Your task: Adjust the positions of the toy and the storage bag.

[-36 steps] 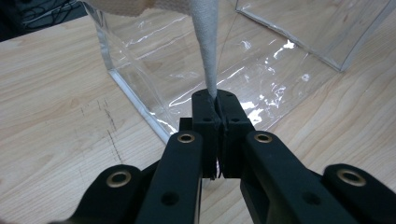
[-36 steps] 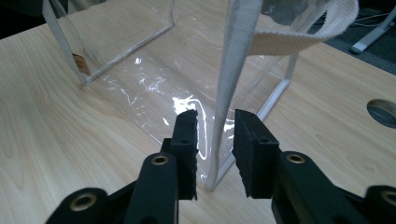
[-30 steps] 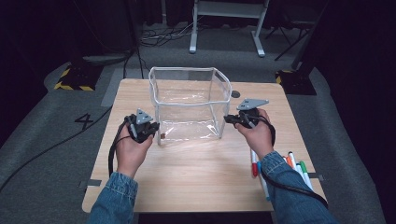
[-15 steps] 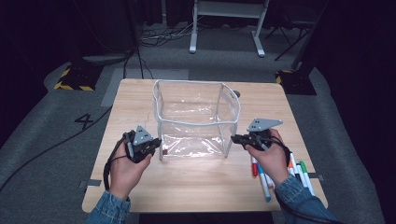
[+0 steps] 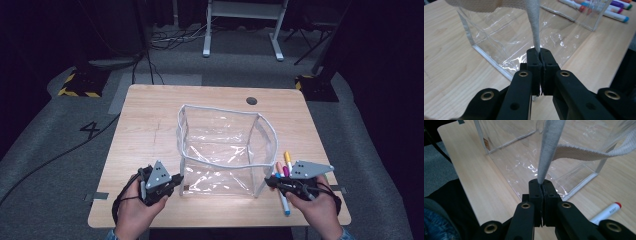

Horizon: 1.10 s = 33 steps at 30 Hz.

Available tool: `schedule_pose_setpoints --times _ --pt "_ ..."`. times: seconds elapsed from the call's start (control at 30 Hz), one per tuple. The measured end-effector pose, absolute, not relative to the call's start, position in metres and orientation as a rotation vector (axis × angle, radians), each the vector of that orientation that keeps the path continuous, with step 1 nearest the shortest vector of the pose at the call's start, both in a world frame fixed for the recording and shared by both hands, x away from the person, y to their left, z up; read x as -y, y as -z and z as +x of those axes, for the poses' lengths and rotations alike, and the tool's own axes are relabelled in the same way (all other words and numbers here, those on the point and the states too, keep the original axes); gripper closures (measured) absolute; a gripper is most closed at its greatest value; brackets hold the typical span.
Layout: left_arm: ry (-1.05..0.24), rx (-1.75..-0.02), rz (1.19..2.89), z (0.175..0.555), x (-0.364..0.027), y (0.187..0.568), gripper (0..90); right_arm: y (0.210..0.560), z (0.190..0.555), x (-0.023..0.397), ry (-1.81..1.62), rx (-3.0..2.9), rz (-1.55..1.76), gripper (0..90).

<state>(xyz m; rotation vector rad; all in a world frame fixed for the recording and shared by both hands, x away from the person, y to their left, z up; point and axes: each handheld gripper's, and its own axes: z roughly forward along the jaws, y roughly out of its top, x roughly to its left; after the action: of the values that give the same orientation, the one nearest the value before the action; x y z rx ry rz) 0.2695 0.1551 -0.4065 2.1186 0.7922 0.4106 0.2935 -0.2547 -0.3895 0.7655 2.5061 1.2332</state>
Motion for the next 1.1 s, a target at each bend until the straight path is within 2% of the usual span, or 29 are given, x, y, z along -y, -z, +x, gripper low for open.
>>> schedule_pose_setpoints --times 0.37,0.9,1.0,1.1 --pt "-0.35 -0.72 2.126 0.244 -0.142 0.408 87.2 0.391 0.247 0.276 -1.26 -2.5 0.799 88.1" --pt "-0.248 -0.607 2.162 0.217 -0.115 0.406 85.4 0.39 0.216 0.309 -1.264 -2.471 0.902 87.9" --pt "-0.224 -0.609 2.122 0.218 -0.118 0.404 78.3 0.39 0.215 0.311 -1.272 -2.475 0.902 86.7" --pt "-0.231 -0.631 2.109 0.219 -0.126 0.4 70.1 0.388 0.217 0.315 -1.275 -2.48 0.903 79.7"
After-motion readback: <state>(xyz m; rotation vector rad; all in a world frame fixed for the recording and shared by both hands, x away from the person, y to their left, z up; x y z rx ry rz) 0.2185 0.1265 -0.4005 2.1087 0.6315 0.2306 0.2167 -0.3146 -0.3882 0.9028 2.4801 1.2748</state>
